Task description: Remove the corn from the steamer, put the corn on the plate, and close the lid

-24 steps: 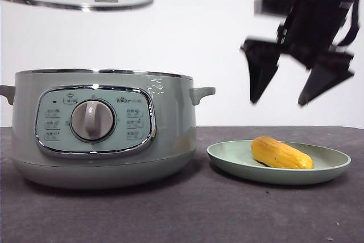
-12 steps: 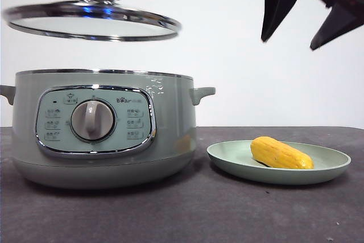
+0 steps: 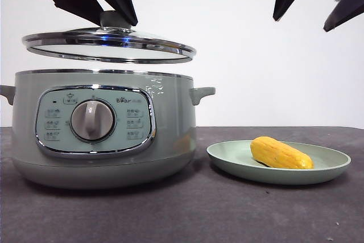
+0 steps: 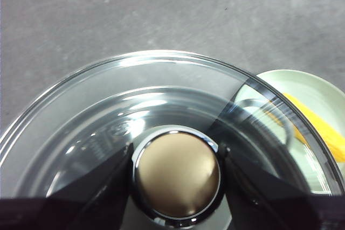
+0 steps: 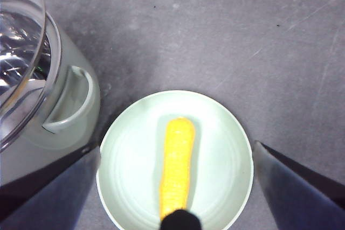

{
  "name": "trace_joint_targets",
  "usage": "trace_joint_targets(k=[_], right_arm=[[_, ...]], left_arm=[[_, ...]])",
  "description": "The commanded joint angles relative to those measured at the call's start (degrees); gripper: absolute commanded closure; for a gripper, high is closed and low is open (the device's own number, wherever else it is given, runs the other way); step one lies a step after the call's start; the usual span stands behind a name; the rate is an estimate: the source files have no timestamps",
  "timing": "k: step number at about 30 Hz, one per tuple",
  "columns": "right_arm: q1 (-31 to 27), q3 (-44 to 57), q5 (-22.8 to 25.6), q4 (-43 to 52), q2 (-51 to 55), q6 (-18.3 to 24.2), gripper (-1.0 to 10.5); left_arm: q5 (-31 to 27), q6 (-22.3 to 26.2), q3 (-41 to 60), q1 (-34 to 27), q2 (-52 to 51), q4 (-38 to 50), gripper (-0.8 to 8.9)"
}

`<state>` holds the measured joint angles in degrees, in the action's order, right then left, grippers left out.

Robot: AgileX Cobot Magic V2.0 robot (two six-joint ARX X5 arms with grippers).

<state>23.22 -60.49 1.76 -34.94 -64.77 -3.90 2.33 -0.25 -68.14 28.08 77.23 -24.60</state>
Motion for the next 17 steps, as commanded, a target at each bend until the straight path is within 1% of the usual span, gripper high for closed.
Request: trace_joint_targets(k=[1, 8, 17], right_arm=[[-0.4, 0.5, 0.3, -0.1, 0.4, -0.6, 4.7], [-1.5, 0.5, 0.2, -0.8, 0.6, -0.6, 4.7], [-1.5, 0.5, 0.2, -1.6, 0.7, -0.6, 4.7]], left_arm=[[-0.1, -0.8, -0.5, 0.1, -0.8, 2.7, 8.23], [-0.8, -1.1, -0.2, 0.1, -0.8, 2.5, 8.23], [-0.8, -1.7, 3.1, 0.3, -0.8, 4.2, 8.23]])
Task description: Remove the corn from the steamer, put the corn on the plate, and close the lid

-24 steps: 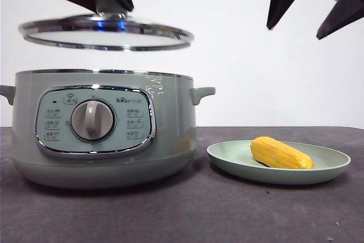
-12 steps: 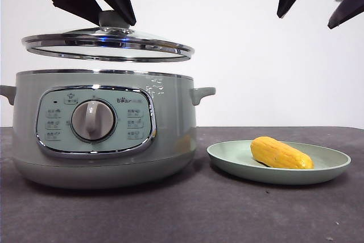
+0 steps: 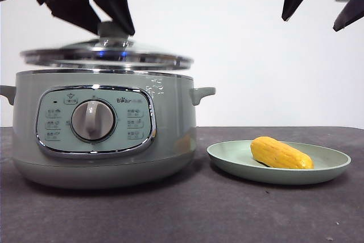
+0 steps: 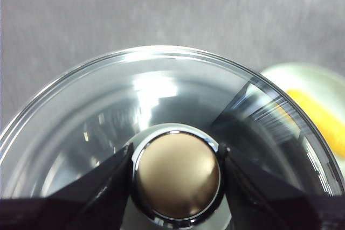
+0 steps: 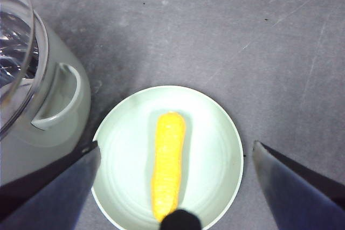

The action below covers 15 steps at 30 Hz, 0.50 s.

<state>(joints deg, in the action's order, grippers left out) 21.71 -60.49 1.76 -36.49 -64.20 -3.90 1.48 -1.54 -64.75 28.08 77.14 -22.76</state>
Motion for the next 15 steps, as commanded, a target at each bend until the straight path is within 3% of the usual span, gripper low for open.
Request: trace_joint_targets(k=[1, 15], right_arm=[[0.0, 0.5, 0.3, 0.0, 0.1, -0.6, 4.7], [0.0, 0.5, 0.2, 0.0, 0.1, -0.6, 4.7]], left_arm=[[0.0, -0.4, -0.2, 0.6, -0.7, 2.5, 8.23], [-1.5, -0.9, 1.1, 1.1, -0.7, 3.0, 8.23]])
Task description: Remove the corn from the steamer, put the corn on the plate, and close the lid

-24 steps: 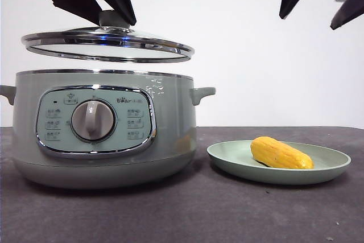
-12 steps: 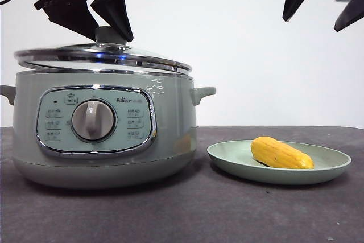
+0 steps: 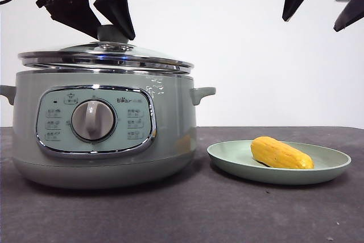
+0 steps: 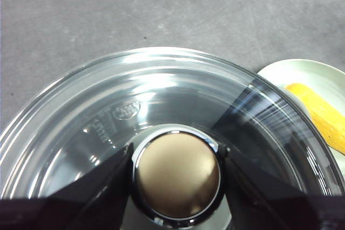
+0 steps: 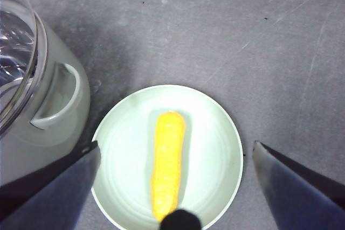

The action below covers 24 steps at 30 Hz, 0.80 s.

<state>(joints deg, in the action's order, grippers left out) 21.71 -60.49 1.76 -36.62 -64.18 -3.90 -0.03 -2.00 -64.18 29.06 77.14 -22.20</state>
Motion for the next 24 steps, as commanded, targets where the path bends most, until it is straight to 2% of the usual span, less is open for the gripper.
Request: trace_joint_targets(k=[1, 8, 19, 20, 21, 24], right_arm=[[0.0, 0.5, 0.2, 0.1, 0.1, -0.6, 4.7], [0.0, 0.5, 0.2, 0.2, 0.1, -0.6, 4.7], [0.0, 0.5, 0.2, 0.1, 0.1, -0.6, 4.7], [0.0, 0.5, 0.2, 0.1, 0.1, -0.6, 4.7], [0.0, 0.5, 0.2, 0.1, 0.1, -0.6, 4.7], [0.0, 0.5, 0.1, 0.1, 0.1, -0.6, 4.7]], left_arm=[[0.0, -0.5, 1.2, 0.1, -0.7, 2.8, 8.23], [0.3, -1.2, 3.5, 0.3, -0.7, 3.6, 8.23], [0.0, -1.0, 3.5, 0.5, -0.7, -0.5, 8.04], [0.1, -1.0, 3.5, 0.5, -0.7, -0.4, 7.77], [0.1, -1.0, 3.5, 0.5, -0.7, -0.1, 7.02], [0.1, -1.0, 3.5, 0.4, -0.7, 0.6, 4.11]])
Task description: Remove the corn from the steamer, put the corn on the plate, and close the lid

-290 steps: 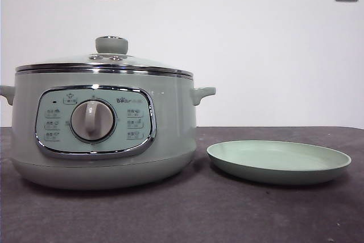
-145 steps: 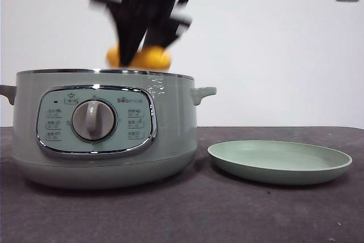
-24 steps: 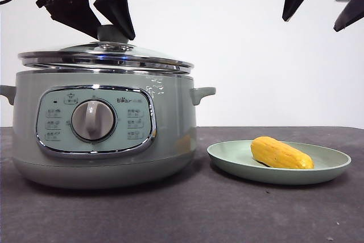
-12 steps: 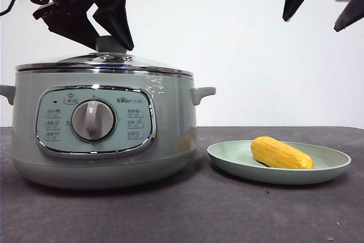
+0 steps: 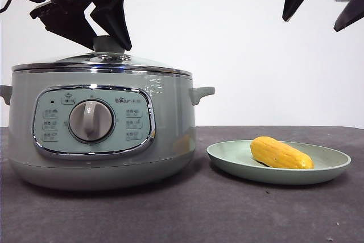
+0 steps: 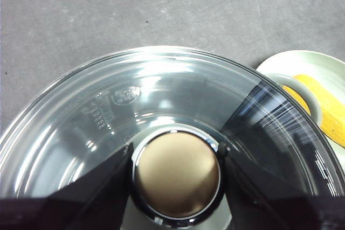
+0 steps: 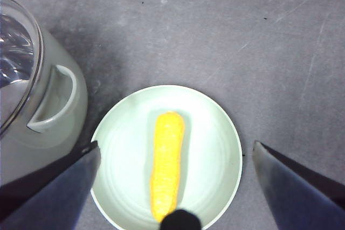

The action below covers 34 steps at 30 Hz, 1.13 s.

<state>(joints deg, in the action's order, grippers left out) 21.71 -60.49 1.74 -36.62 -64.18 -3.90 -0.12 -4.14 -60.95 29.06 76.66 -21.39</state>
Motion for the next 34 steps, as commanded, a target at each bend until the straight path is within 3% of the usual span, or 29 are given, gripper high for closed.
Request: trace_joint_targets(k=[1, 12, 17, 19, 25, 27, 34], right_arm=[[0.0, 0.5, 0.2, 0.1, 0.1, -0.6, 4.7], [0.0, 0.5, 0.1, 0.0, 0.2, -0.6, 4.7], [0.0, 0.5, -0.1, -1.6, 2.3, -0.2, 4.8], [0.0, 0.6, -0.1, -2.1, 3.9, -0.2, 5.5], [0.1, 3.9, -0.2, 0.6, 12.3, 0.3, 8.9], [0.2, 7.0, -0.2, 3.5, 15.8, 0.3, 9.6], [0.2, 20.2, -0.1, 12.4, 28.0, -1.3, 9.6]], left_arm=[[0.2, 1.1, 0.3, 0.4, -0.2, 0.2, 3.63], [-1.4, 0.9, 0.1, 0.5, -4.4, 4.8, 3.65], [-1.4, 0.7, 0.1, 0.5, -13.3, -0.3, 3.78], [-1.5, 0.7, 0.1, 0.5, -16.8, -3.5, 3.92], [-3.4, 0.9, 1.6, 0.7, -25.6, -11.7, 8.41], [-4.2, 0.8, 4.3, 1.2, -28.6, -10.6, 8.22], [-8.9, -2.0, 19.3, 3.9, -40.2, -3.2, 8.22]])
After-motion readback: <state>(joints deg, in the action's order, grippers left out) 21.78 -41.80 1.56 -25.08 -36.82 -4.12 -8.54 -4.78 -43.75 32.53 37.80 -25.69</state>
